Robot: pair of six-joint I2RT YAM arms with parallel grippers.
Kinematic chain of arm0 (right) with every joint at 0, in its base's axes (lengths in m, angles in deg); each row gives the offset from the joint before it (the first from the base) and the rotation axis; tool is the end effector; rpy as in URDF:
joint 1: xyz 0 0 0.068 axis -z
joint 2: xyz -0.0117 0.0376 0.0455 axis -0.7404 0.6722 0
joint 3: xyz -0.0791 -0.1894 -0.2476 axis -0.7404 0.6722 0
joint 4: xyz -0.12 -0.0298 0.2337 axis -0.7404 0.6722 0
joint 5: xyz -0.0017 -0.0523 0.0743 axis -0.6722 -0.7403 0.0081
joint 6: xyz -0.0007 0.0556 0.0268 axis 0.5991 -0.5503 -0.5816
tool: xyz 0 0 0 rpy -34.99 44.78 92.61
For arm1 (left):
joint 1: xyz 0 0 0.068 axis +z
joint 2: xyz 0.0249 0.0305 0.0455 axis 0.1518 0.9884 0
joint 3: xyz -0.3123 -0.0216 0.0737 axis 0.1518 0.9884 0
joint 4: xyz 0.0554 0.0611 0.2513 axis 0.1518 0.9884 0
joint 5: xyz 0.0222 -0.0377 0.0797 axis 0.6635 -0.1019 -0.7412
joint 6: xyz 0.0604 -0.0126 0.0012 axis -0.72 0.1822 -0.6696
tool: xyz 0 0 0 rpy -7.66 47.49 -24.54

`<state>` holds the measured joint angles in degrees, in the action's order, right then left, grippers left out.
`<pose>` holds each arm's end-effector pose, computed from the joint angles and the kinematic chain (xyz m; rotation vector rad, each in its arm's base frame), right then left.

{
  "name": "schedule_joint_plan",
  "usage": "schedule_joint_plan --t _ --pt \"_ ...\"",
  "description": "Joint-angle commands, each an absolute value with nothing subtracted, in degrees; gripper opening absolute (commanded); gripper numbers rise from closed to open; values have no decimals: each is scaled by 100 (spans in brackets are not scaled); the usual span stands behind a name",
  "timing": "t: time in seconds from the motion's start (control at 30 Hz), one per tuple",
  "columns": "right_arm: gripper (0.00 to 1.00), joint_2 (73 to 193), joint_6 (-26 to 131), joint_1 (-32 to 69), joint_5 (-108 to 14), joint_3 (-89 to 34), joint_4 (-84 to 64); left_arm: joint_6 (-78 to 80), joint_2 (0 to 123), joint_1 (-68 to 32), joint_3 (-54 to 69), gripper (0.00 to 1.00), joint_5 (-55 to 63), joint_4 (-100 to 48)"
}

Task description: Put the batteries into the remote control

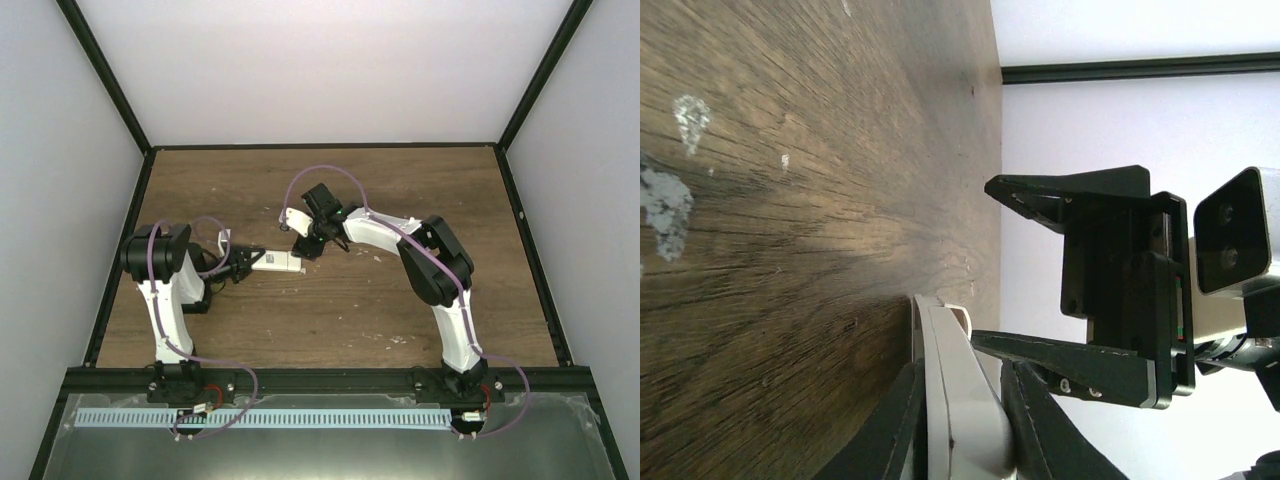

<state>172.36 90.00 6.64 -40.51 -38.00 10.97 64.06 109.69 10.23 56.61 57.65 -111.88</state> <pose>0.3577 0.3273 0.1961 -1.5676 2.0056 0.3811 0.3025 -0.0330 0.1009 -0.4460 2.0313 -1.7993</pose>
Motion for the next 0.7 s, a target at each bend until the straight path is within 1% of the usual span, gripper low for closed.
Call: schedule_joint_plan --t 0.0,0.27,0.67 --pt "73 17492 9010 549 -4279 -3681 1339 6022 10896 908 5713 0 6024 -10920" --pt "73 17444 9020 553 -4308 -3550 1321 5117 10274 651 5576 0 5809 -9369" --pt "73 17352 9136 571 -4552 -3253 1233 4821 10024 636 5644 0 5724 -8905"
